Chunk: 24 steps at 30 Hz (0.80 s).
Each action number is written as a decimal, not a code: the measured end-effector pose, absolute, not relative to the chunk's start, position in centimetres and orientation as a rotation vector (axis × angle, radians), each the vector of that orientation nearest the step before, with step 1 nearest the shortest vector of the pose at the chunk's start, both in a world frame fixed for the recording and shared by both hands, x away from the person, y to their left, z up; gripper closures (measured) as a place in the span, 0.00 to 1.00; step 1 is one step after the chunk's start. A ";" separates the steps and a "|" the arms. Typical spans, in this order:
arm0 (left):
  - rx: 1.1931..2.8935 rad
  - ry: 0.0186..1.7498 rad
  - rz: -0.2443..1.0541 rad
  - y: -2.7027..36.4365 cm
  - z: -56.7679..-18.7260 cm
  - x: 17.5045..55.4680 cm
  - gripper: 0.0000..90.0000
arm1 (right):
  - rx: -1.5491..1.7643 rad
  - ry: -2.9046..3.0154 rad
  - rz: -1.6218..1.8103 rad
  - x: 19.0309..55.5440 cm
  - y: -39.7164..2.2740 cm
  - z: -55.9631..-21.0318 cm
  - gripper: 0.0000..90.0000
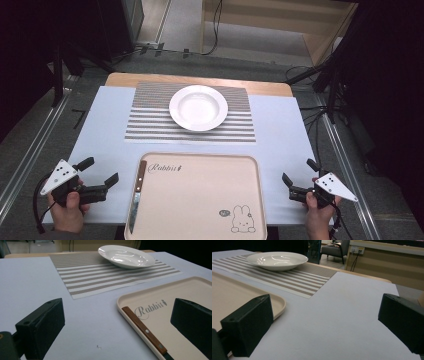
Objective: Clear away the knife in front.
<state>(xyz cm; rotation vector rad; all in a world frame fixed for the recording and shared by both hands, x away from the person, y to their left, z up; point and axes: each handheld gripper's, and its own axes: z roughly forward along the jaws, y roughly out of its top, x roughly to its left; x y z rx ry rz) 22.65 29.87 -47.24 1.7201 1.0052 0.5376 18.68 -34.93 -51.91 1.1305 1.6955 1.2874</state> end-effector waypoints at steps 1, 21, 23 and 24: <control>1.716 1.010 0.541 30.0 -47.3 22.6 0.00 | 1.131 1.696 1.288 18.7 -34.9 -51.9 0.00; 1.659 1.078 0.605 33.4 -47.8 22.9 0.00 | 1.133 1.693 1.288 18.7 -35.0 -51.9 0.00; 1.660 1.076 0.605 33.3 -48.0 23.0 0.00 | 1.134 1.693 1.288 18.7 -35.0 -51.9 0.00; 1.664 1.076 0.605 33.2 -48.1 23.1 0.00 | 1.135 1.693 1.287 18.7 -35.0 -51.9 0.00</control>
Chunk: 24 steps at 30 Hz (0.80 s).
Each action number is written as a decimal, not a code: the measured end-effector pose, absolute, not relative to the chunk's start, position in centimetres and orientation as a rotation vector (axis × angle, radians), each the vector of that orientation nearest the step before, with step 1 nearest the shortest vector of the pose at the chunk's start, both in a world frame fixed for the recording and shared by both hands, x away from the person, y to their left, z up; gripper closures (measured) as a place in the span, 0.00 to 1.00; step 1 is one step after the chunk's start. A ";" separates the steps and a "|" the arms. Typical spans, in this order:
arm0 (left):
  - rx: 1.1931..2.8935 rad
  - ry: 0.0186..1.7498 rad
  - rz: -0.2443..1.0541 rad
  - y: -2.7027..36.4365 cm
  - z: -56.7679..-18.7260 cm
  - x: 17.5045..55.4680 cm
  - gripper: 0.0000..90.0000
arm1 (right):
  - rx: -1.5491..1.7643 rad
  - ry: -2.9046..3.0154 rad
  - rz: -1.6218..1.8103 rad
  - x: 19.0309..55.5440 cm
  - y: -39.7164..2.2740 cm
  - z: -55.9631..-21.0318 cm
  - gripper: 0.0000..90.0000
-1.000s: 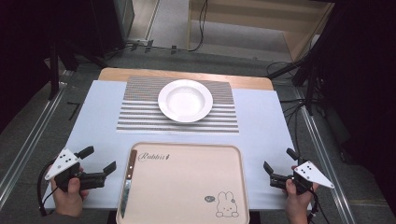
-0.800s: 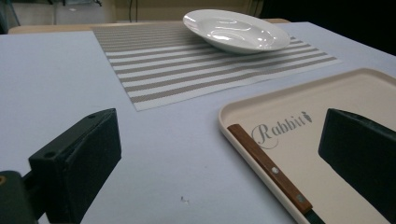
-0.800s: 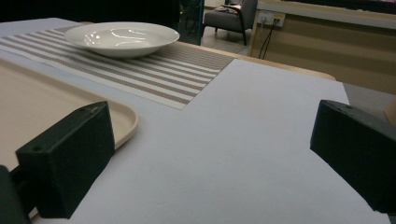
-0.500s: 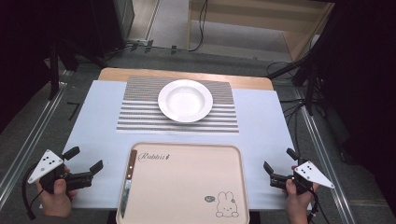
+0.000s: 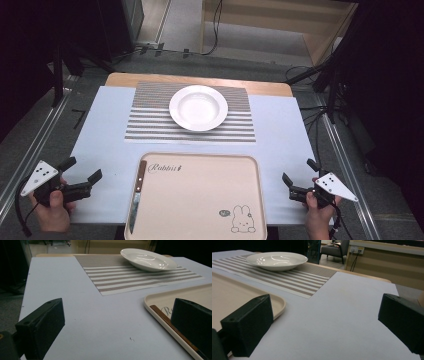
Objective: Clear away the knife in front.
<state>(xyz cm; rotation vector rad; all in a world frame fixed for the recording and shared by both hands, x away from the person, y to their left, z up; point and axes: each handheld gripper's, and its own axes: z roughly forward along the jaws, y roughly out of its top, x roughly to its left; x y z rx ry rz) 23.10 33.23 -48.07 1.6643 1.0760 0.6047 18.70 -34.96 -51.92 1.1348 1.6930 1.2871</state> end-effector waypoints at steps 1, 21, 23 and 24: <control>1.666 1.076 0.604 33.2 -48.1 23.1 0.00 | 1.134 1.693 1.287 18.7 -35.0 -51.9 0.00; 1.661 1.067 0.571 33.0 -49.0 23.2 0.00 | 1.128 1.694 1.285 18.7 -34.9 -51.9 0.00; 1.663 1.065 0.571 33.0 -49.0 23.2 0.00 | 1.128 1.695 1.284 18.7 -34.9 -51.9 0.00; 1.663 1.064 0.570 33.0 -49.0 23.2 0.00 | 1.129 1.696 1.281 18.7 -34.9 -51.9 0.00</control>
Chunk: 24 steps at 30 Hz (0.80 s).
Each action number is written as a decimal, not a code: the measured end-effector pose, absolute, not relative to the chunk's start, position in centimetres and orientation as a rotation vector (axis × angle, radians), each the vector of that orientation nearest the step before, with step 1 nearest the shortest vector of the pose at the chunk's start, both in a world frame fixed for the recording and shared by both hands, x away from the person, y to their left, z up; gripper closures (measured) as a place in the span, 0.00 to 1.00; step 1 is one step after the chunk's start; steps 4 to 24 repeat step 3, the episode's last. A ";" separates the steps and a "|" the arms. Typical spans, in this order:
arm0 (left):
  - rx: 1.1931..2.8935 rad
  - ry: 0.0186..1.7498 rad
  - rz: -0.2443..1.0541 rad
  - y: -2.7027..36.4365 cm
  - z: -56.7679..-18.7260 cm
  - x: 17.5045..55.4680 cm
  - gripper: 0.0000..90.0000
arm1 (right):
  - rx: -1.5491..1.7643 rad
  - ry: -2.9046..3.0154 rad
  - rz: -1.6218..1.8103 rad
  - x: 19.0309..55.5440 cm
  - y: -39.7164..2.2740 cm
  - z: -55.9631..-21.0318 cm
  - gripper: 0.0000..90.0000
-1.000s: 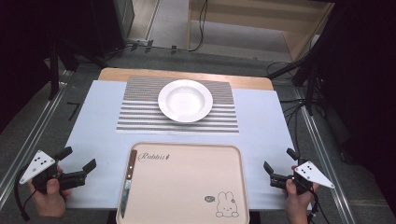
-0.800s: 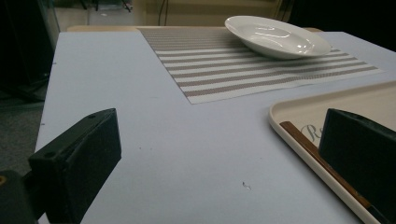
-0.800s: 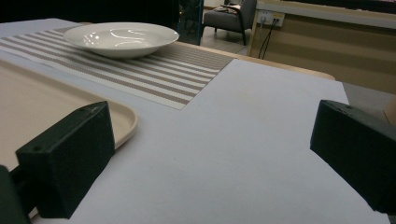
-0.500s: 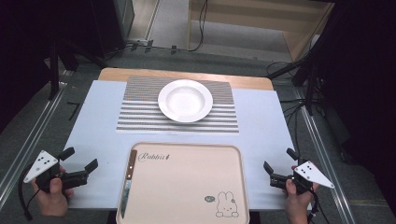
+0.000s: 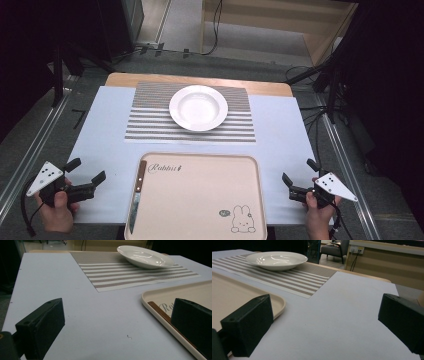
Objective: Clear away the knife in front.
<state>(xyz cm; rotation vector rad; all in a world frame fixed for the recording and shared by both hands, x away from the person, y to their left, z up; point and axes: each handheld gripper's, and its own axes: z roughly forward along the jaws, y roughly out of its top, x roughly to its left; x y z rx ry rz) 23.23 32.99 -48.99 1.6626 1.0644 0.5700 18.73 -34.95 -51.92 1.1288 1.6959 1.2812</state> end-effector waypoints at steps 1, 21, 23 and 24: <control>1.663 1.064 0.570 33.0 -49.0 23.2 0.00 | 1.129 1.696 1.281 18.7 -34.9 -51.9 0.00; 1.663 1.065 0.571 33.0 -49.0 23.2 0.00 | 1.150 1.698 1.274 18.8 -34.9 -51.9 0.00; 1.663 1.065 0.571 33.0 -49.0 23.2 0.00 | 1.150 1.698 1.274 18.8 -34.9 -51.9 0.00; 1.663 1.065 0.571 33.0 -49.0 23.2 0.00 | 1.150 1.698 1.274 18.8 -34.9 -51.9 0.00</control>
